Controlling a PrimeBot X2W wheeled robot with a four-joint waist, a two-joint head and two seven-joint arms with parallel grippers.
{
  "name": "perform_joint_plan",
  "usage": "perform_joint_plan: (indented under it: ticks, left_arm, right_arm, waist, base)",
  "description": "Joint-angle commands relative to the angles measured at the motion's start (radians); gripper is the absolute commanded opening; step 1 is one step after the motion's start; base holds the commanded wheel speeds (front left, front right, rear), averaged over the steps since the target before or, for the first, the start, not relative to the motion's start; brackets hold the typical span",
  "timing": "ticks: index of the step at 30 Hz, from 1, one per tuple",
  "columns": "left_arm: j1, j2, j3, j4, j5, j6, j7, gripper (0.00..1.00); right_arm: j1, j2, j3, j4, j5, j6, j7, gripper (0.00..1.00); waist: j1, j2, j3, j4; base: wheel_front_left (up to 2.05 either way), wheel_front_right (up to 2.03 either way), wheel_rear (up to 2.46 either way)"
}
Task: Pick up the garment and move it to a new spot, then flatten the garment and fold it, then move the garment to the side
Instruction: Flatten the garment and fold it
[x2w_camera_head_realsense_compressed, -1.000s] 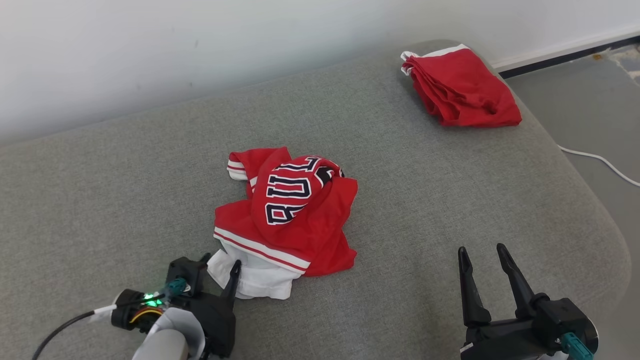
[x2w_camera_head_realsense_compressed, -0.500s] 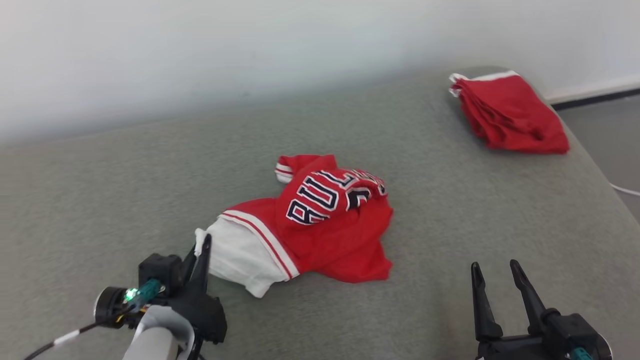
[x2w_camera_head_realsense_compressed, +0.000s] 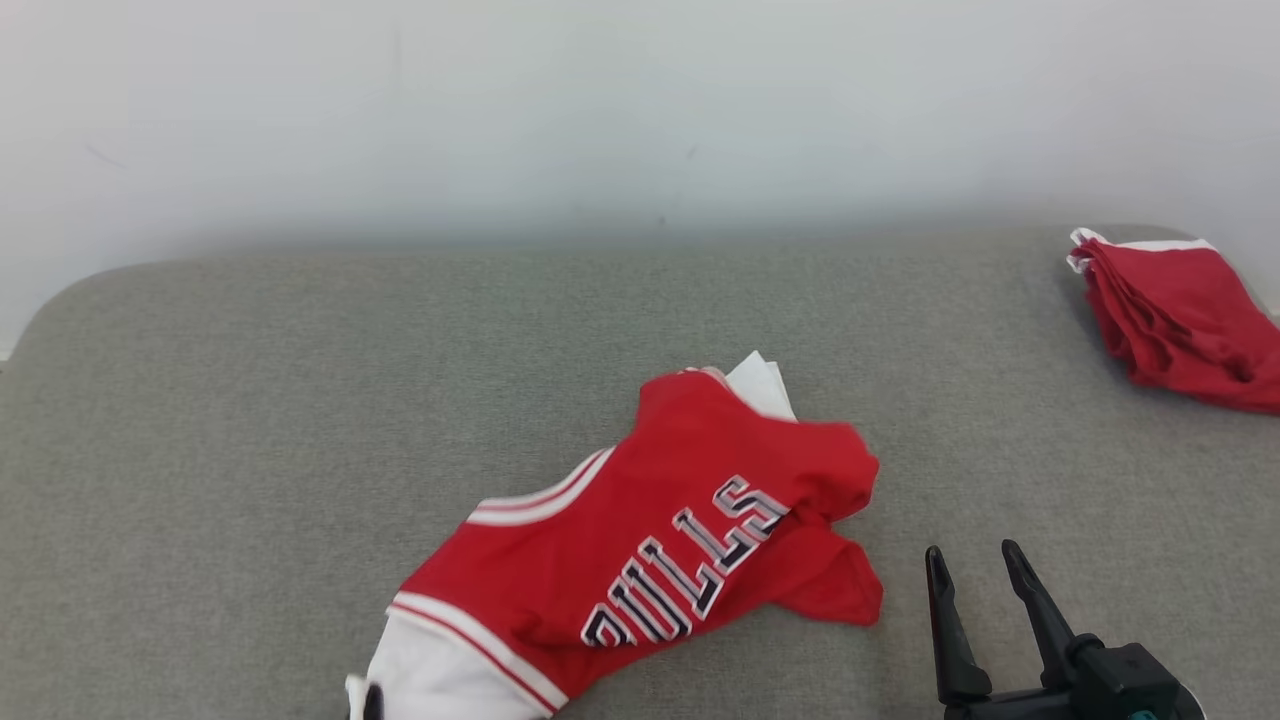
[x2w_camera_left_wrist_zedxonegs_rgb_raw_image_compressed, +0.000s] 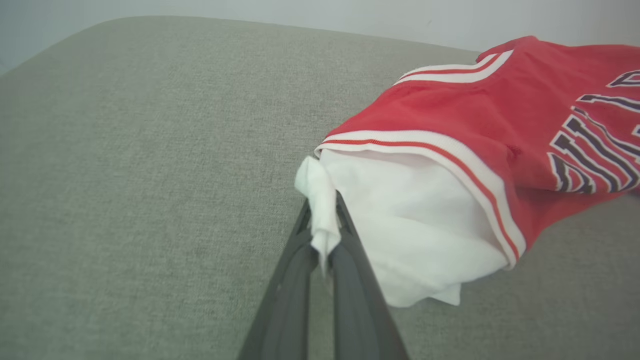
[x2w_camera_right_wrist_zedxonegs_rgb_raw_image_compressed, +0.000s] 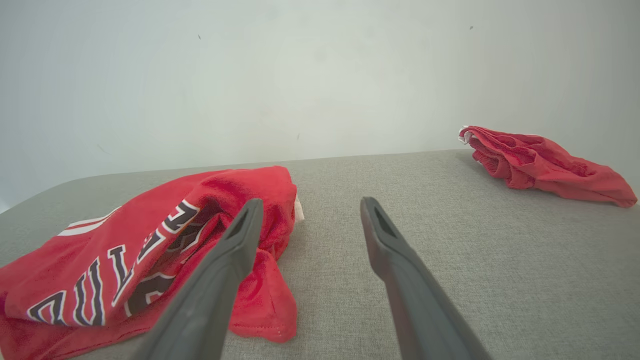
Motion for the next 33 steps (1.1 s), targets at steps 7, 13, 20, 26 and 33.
perform_joint_plan:
  ticks: [7, 13, 20, 26, 33]
  left_arm:
    - [0.102, -0.035, -0.006, 0.029, -0.045, 0.015, 0.012, 0.0]
    - [0.058, -0.012, 0.025, -0.028, -0.013, 0.041, -0.024, 1.0]
    - [-0.023, 0.05, 0.047, -0.166, 0.032, 0.05, -0.019, 1.0]
    - [-0.184, 0.118, 0.035, -0.213, 0.058, 0.01, 0.074, 1.0]
    - [-0.374, 0.156, 0.026, -0.18, 0.041, -0.05, 0.162, 1.0]
  right_arm:
    - [0.011, 0.002, 0.001, 0.006, -0.01, -0.002, -0.004, 1.0]
    - [0.01, 0.002, -0.001, 0.004, -0.013, -0.002, -0.004, 1.0]
    - [-0.009, 0.002, 0.01, 0.007, 0.007, -0.002, -0.004, 1.0]
    - [-0.034, 0.002, 0.015, 0.005, 0.018, -0.002, -0.004, 1.0]
    - [-0.077, 0.002, 0.029, 0.005, 0.039, -0.002, -0.003, 1.0]
  waist:
    - [0.0001, -0.0001, -0.023, 0.026]
    - [0.0001, -0.0001, -0.024, 0.022]
    - [0.0001, -0.0001, -0.016, -0.02]
    - [0.0001, -0.0001, 0.017, -0.101]
    - [0.0001, -0.0001, 0.08, -0.206]
  base:
    - [0.0, 0.0, 0.0]
    - [0.0, 0.0, 0.0]
    - [0.0, 0.0, 0.0]
    - [0.0, 0.0, 0.0]
    - [0.0, 0.0, 0.0]
